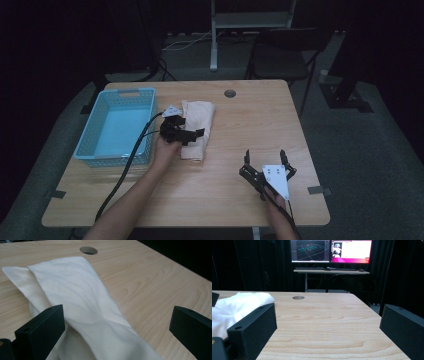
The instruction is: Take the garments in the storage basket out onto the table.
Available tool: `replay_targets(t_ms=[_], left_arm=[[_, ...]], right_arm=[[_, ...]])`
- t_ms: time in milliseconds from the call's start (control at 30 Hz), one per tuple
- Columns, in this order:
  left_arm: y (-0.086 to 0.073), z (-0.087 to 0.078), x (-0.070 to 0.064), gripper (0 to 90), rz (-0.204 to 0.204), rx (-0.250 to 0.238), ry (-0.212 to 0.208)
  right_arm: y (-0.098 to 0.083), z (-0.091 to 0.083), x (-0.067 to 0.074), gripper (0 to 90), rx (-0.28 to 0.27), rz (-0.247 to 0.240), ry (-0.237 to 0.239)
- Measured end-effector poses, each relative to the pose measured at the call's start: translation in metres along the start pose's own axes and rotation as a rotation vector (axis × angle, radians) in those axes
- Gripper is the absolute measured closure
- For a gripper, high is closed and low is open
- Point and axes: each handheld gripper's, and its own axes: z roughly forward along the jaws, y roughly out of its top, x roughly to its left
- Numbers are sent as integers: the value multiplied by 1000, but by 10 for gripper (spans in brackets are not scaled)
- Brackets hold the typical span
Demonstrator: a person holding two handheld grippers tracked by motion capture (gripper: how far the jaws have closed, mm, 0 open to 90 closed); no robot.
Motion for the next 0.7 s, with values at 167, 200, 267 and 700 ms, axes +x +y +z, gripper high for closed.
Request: replay_targets(t_ms=[167, 200, 267, 700], left_arm=[[-9, -11, -8, 0, 16, -41, -19], [-12, -14, -8, 0, 1, -65, -35], [-18, -22, -7, 0, -13, -100, -59], [-48, -57, -18, 0, 83, -180, -152]], right_arm=[[0, 0, 0, 4, -1, 0, 1], [0, 0, 0, 4, -1, 0, 1], [0, 0, 0, 4, -1, 1, 2], [0, 0, 0, 4, 0, 1, -1]])
